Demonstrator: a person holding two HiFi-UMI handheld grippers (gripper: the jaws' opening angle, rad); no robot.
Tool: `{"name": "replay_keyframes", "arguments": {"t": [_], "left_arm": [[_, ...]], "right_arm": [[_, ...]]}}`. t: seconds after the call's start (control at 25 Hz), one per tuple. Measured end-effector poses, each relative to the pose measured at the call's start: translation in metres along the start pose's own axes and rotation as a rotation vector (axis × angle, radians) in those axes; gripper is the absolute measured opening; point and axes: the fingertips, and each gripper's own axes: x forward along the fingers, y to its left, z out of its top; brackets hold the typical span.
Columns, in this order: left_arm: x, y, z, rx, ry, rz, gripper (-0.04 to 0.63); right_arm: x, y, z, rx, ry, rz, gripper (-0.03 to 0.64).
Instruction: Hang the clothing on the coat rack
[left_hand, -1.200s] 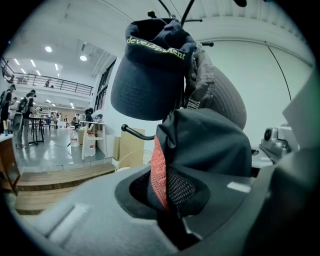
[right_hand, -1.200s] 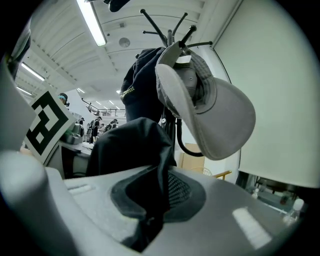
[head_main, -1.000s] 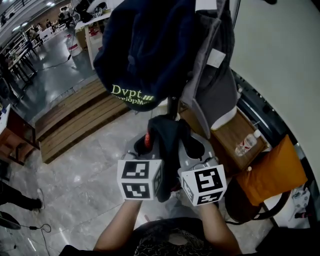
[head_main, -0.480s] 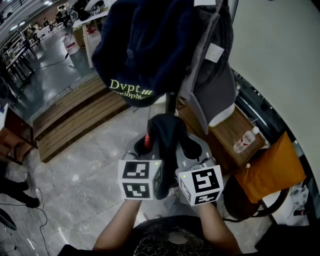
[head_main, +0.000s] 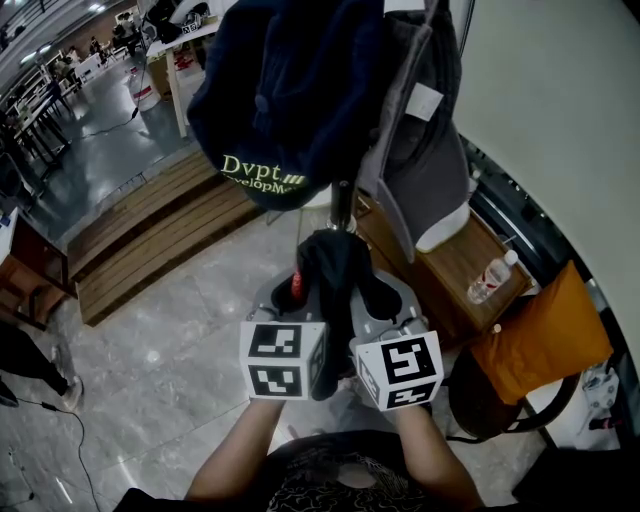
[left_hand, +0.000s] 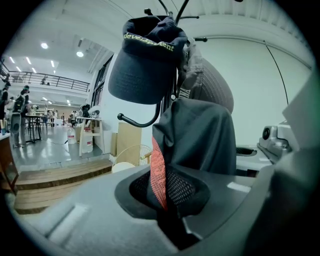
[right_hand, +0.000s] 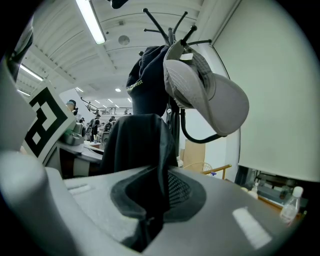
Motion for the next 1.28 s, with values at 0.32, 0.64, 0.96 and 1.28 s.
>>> {"name": "replay_keyframes", "arguments": {"t": [0.32,0.64,0.96,1.28], "left_arm": [[-0.002,-0.005,-0.005,0.013,0.008,-0.016,0.031],[-0.003,-0.008,-0.009,0.012,0.012,-0.036,0.031],[-0.003,-0.010,-0.013,0.012,0.019,-0.045,0.032],[-0.008,-0.012,-0.019,0.027,0.030,-0.048,0.032]], "right_arm": [[0.000,0.005,-0.004,0.007,-0.003,0.004,0.026],[-0.001,0.009,-0.006,0.014,-0.012,0.003,0.026],[-0.001,0.009,-0.008,0.023,-0.016,-0.013,0.026],[-0.006,0.012,-0.013,0.029,-0.008,-0.023,0.029]]}}
